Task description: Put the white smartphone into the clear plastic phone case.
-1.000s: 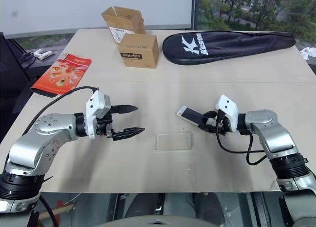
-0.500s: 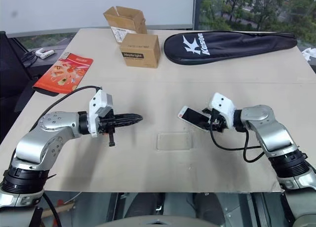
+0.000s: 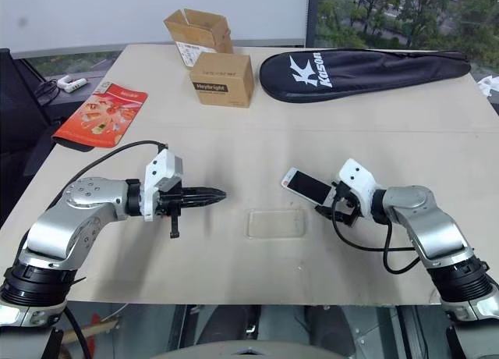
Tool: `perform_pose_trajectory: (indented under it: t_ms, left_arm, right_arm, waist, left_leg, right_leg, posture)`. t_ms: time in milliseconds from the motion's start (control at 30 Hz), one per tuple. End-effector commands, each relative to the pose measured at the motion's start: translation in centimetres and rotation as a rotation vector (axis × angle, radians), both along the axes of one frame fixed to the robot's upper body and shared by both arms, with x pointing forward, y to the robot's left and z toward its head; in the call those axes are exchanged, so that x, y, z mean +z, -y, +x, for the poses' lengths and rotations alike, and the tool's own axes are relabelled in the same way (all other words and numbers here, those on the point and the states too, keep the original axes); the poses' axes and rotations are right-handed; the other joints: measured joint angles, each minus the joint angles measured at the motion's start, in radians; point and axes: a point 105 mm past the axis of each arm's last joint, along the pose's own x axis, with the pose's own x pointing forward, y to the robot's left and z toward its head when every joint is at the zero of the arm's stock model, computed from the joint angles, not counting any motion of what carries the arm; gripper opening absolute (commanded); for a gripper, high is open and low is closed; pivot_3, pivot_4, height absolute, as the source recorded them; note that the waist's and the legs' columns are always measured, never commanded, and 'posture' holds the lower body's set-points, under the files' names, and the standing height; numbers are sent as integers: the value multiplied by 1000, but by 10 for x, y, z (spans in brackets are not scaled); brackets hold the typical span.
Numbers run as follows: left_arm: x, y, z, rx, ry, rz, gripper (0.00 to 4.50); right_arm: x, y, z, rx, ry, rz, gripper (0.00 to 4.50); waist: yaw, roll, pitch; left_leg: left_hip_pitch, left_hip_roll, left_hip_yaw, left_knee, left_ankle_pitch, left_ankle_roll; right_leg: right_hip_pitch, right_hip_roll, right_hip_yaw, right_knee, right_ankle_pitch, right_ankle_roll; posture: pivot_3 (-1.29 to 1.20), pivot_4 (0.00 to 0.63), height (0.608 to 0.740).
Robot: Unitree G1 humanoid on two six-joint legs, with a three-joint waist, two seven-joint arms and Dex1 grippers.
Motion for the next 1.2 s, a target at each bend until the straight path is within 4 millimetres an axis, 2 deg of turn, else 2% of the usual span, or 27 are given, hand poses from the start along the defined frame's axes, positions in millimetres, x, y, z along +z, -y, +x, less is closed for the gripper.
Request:
perform_pose_trajectory:
  t_ms: [33, 67, 100, 133, 167, 200, 500, 800, 967, 1100, 1200]
  left_arm:
    - [6, 1, 1, -23, 31, 20, 0]
    - [5, 1, 0, -24, 31, 23, 0]
    - [5, 1, 0, -25, 30, 27, 0]
    - [5, 0, 0, -24, 30, 31, 0]
    - [4, -1, 0, -24, 29, 34, 0]
    - [4, -1, -1, -24, 29, 36, 0]
    - [4, -2, -2, -24, 26, 40, 0]
    - [11, 3, -2, -51, 33, 17, 0]
    - [19, 9, -7, -94, 27, -14, 0]
    - [24, 15, -7, -114, 22, -49, 0]
    - [23, 23, -8, -147, 10, -58, 0]
  right_arm:
    - [-11, 3, -1, -49, -38, -2, 4344]
    - [-12, 3, -1, -55, -44, 5, 4344]
    - [-14, 4, -1, -59, -45, 4, 3822]
    - [-15, 4, -1, -55, -49, -1, 3596]
    - [-16, 4, -2, -48, -55, -4, 3068]
    - [-17, 4, -3, -43, -62, -3, 2882]
    - [-11, -1, -2, -16, -53, 42, 2883]
    - [43, -13, -3, 152, 157, 140, 2883]
    - [57, -16, -21, 295, 146, 124, 2883]
    - [57, -21, -37, 391, 110, 85, 2883]
    - [51, -22, -44, 464, 100, -8, 2883]
  waist:
    - [-1, -1, -1]
    - [-2, -1, -1]
    - [-3, -1, -1]
    - [-3, -1, -1]
    - [-2, -1, -1]
    - [-2, -2, -1]
    - [-2, -3, -2]
    - [-2, -2, 0]
    - [-1, -2, 0]
    - [-1, -2, 0]
    - [-1, -2, 0]
  left_leg:
    - [0, 0, 0, 0, 0, 0]
    - [0, 0, 0, 0, 0, 0]
    - [1, 0, 0, 0, 0, 0]
    - [1, 0, 0, 0, 0, 0]
    - [1, 0, 0, 0, 0, 0]
    - [1, 0, 0, 0, 0, 0]
    - [1, 1, 0, 0, 0, 0]
    - [0, 1, 0, 0, 0, 0]
    - [0, 1, -1, 0, 0, 0]
    - [0, 1, -1, 0, 0, 0]
    - [0, 1, -1, 0, 0, 0]
  right_leg:
    - [0, 0, 0, 0, 0, 0]
    - [0, 0, 0, 0, 0, 0]
    - [0, 0, 0, 0, 0, 0]
    - [0, 0, 1, 0, 0, 0]
    - [0, 0, 1, 0, 0, 0]
    - [0, 0, 1, 0, 0, 0]
    - [1, 1, 0, 0, 0, 0]
    - [0, 1, 1, 0, 0, 0]
    - [0, 1, 1, 0, 0, 0]
    - [0, 1, 0, 0, 0, 0]
    - [0, 1, 0, 0, 0, 0]
  posture:
    - [0, 150, 740]
    - [0, 150, 740]
    - [0, 150, 740]
    - [0, 150, 740]
    - [0, 150, 740]
    - [0, 150, 740]
    - [0, 150, 740]
    - [0, 150, 740]
    - [0, 150, 740]
    - [0, 150, 740]
    - [0, 150, 740]
